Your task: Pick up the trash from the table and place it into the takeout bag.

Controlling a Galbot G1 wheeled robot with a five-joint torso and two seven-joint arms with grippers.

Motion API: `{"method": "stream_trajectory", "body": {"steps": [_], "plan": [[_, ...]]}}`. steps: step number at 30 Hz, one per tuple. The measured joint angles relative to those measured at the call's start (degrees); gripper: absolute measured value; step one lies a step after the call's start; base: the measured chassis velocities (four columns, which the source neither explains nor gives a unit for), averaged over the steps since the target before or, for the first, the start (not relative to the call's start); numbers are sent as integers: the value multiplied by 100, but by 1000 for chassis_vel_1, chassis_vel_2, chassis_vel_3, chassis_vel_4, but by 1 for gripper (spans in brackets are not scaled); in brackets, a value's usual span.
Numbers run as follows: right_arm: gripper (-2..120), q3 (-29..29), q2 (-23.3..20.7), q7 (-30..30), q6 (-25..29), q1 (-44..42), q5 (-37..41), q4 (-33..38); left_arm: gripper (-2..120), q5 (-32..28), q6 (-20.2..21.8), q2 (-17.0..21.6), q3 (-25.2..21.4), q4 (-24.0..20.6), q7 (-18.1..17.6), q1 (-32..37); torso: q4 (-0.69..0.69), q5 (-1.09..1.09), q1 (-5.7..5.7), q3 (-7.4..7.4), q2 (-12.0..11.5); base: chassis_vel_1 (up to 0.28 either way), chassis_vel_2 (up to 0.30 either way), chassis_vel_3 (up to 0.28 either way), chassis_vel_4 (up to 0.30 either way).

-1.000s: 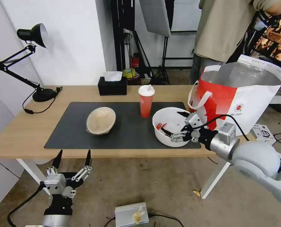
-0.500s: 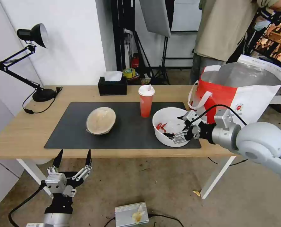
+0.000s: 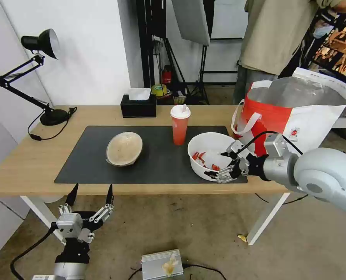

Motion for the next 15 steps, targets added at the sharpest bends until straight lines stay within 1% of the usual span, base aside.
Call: {"method": "stream_trajectory", "body": {"steps": [15], "plan": [[100,-342,169,-85,4,227,-143,-223,100,-8,-11,17,15,139,1,-109,0,0,0,0,0,0,0,0,0]]}}
